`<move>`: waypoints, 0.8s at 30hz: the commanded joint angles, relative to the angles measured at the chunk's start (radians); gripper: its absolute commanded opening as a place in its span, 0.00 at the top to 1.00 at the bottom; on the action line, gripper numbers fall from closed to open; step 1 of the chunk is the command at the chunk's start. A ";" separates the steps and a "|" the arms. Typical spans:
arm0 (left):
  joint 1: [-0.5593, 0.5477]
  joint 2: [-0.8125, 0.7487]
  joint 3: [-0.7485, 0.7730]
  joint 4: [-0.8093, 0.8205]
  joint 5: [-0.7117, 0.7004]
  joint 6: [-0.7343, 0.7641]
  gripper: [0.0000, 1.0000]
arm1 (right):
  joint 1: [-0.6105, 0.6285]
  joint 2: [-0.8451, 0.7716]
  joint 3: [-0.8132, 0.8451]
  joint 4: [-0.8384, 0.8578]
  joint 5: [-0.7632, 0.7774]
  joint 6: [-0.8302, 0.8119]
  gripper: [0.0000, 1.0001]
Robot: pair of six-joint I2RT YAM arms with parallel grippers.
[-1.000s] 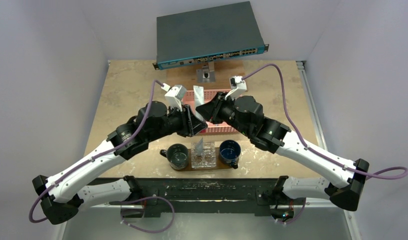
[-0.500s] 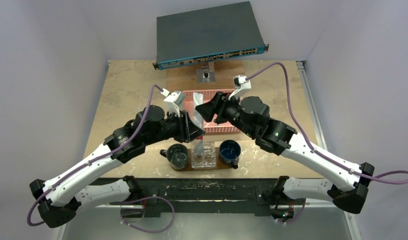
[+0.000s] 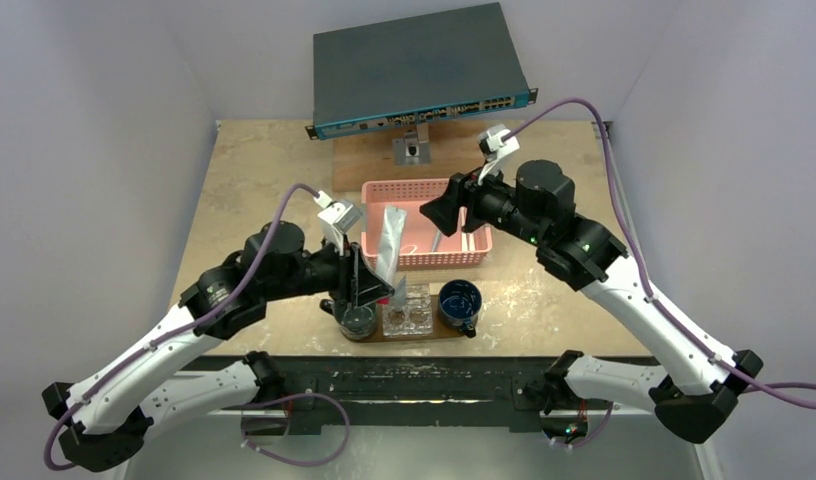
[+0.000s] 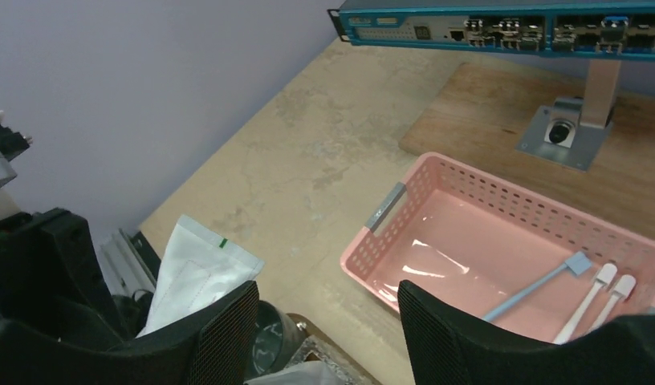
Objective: Prepare toiletry sets of a toothbrush and toothpaste on the tray
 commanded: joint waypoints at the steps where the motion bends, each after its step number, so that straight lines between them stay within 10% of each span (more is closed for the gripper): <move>1: 0.024 -0.038 0.002 -0.032 0.144 0.106 1.00 | -0.026 -0.024 0.079 -0.071 -0.247 -0.167 0.33; 24: 0.091 -0.048 0.044 -0.150 0.700 0.334 1.00 | -0.037 -0.044 0.126 -0.222 -0.922 -0.416 0.24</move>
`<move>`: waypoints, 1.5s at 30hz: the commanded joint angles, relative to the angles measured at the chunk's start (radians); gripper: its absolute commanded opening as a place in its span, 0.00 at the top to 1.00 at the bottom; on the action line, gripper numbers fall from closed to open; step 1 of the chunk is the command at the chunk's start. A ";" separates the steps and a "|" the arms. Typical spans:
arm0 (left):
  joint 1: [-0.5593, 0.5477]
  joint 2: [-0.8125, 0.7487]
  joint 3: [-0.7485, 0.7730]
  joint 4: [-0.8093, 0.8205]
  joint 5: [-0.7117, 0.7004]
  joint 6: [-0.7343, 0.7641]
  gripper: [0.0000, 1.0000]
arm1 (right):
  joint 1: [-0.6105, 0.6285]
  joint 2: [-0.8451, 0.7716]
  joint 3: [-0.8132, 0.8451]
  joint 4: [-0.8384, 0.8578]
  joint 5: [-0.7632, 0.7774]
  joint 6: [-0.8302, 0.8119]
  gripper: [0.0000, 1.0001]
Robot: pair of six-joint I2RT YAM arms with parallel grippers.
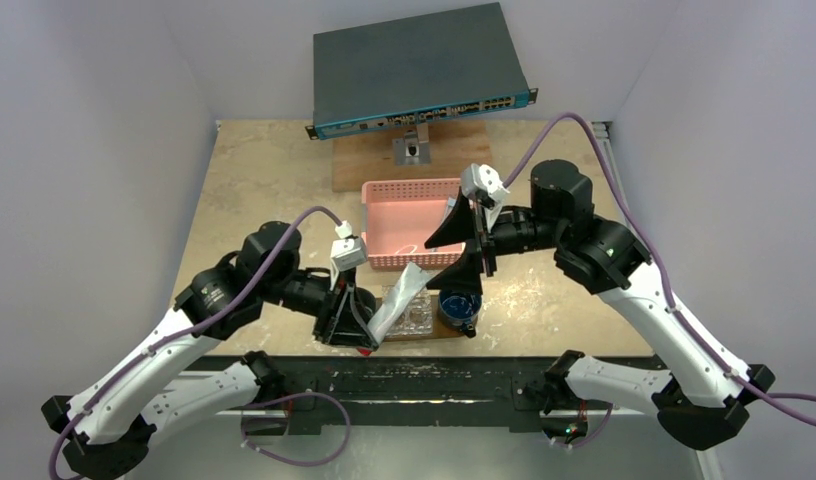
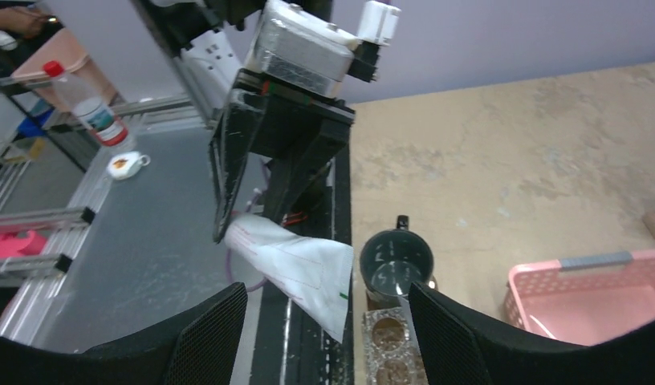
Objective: Prepare toiletry sets of a toothbrush and toothpaste on the tray
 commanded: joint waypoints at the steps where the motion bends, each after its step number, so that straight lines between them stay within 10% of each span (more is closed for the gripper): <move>1: 0.005 -0.014 0.069 -0.029 0.088 0.096 1.00 | -0.003 -0.006 0.023 0.007 -0.182 -0.018 0.25; 35: 0.004 0.025 0.137 -0.191 0.050 0.237 1.00 | 0.124 0.150 -0.001 0.050 -0.204 0.109 0.41; 45: 0.004 0.022 0.131 -0.191 0.044 0.239 1.00 | 0.149 0.164 0.001 0.045 -0.201 0.109 0.72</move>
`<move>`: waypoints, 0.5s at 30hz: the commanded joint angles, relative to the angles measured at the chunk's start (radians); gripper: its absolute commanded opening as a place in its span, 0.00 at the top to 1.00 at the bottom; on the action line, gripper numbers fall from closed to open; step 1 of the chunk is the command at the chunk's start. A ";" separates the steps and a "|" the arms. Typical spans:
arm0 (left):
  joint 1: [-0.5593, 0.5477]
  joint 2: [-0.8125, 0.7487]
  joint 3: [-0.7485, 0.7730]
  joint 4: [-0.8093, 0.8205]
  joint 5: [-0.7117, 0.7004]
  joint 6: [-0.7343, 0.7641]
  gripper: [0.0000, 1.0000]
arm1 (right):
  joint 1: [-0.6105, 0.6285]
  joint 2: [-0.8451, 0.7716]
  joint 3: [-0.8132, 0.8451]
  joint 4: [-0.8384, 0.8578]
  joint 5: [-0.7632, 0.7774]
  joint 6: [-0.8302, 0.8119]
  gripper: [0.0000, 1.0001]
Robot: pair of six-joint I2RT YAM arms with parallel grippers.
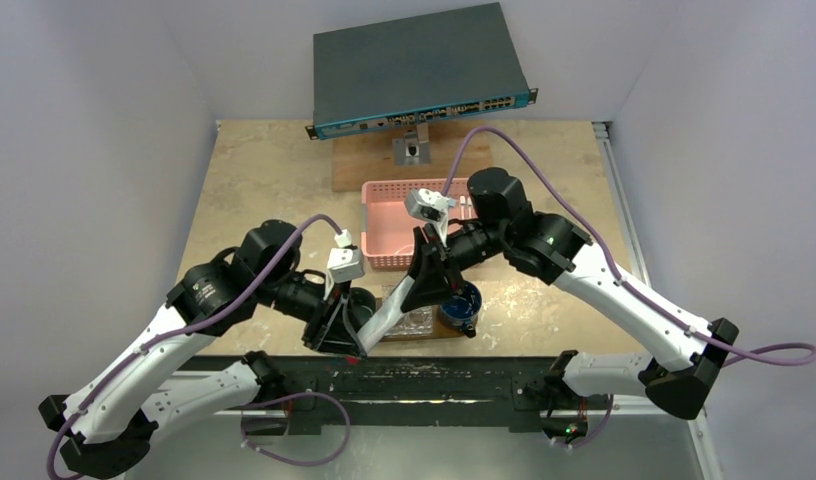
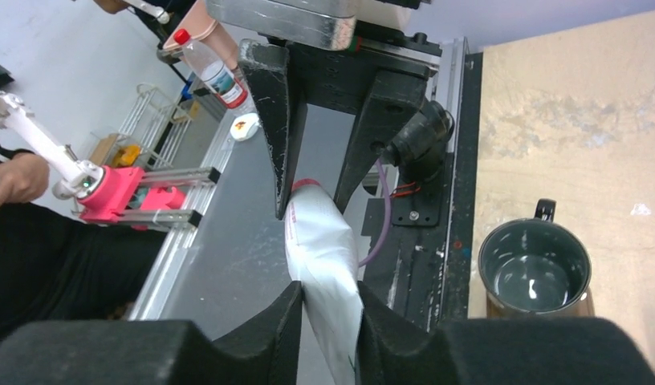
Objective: Prepare toiletry sets of a toothbrush and toothpaste on the tray
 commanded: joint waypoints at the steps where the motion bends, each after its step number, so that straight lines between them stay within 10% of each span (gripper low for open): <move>1: 0.004 -0.006 0.039 0.034 0.010 0.030 1.00 | 0.011 0.005 0.044 -0.006 0.009 -0.004 0.79; 3: 0.005 -0.002 0.038 0.032 0.010 0.030 1.00 | 0.012 0.005 0.038 0.002 0.008 -0.001 0.98; 9: 0.005 0.011 0.034 0.036 -0.018 0.023 0.97 | 0.019 -0.009 0.016 0.030 0.026 0.005 1.00; 15: 0.004 0.011 0.029 0.073 -0.064 -0.005 0.50 | 0.019 -0.024 0.011 0.041 0.039 0.019 1.00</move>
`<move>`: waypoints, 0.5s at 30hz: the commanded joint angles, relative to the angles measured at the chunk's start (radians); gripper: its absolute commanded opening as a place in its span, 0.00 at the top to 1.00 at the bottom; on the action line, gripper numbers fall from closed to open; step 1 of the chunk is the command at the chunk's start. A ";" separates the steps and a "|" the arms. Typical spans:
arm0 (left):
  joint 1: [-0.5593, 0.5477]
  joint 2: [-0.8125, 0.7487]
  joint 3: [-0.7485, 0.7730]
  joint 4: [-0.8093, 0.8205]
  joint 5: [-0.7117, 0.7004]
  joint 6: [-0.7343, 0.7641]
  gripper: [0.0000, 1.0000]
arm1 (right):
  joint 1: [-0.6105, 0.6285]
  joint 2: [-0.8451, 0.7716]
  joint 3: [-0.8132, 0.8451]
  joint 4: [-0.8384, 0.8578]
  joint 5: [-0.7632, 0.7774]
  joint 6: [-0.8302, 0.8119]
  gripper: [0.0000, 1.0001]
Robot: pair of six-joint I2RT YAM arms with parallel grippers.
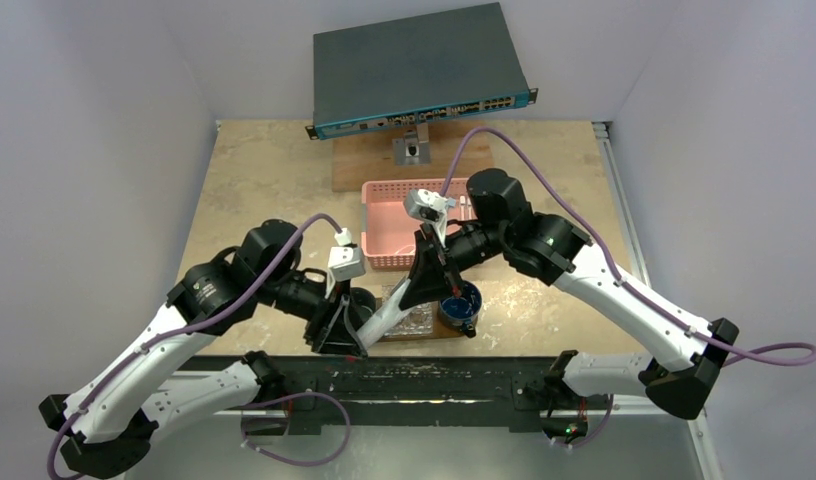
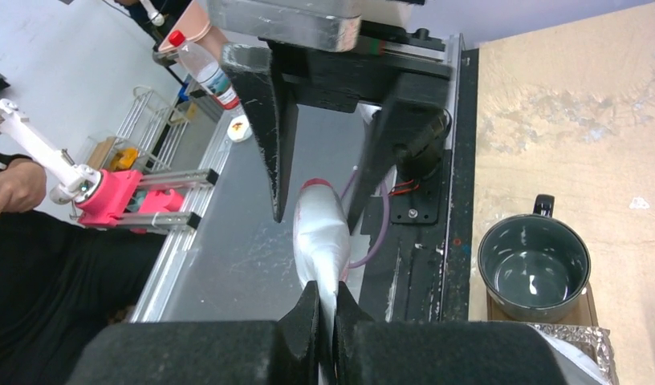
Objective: Prepare toiletry sets of a toothbrush and toothpaste on the tray
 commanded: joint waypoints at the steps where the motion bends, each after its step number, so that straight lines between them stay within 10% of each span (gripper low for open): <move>1: 0.004 0.007 0.029 0.091 -0.040 -0.026 0.47 | 0.013 -0.025 0.008 0.052 0.015 0.014 1.00; 15: 0.004 0.045 0.044 0.209 -0.049 -0.080 0.34 | 0.021 -0.026 -0.008 0.086 0.035 0.061 1.00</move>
